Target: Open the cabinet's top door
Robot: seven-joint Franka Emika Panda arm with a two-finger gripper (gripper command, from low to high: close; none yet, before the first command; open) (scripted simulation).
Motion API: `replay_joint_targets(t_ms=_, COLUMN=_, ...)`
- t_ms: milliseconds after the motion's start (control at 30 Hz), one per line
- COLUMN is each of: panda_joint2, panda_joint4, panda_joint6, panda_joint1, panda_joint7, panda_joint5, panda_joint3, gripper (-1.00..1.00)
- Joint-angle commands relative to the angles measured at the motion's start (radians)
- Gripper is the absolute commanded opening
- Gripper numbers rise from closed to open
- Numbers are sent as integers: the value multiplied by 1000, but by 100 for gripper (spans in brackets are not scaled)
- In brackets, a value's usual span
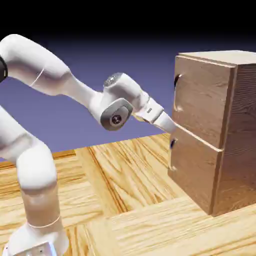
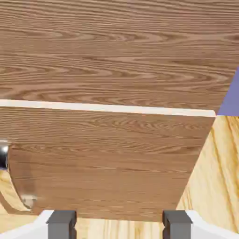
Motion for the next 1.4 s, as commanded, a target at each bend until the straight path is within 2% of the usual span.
replay_joint_targets(t_ms=0, panda_joint2=-12, panda_joint4=9, panda_joint6=-2, panda_joint1=-19, panda_joint7=-23, panda_joint5=44, panda_joint3=21, gripper=0)
replay_joint_targets(t_ms=1367, panda_joint2=-509, panda_joint4=378, panda_joint6=-96, panda_joint1=-793, panda_joint7=-964, panda_joint5=1827, panda_joint3=900, gripper=0)
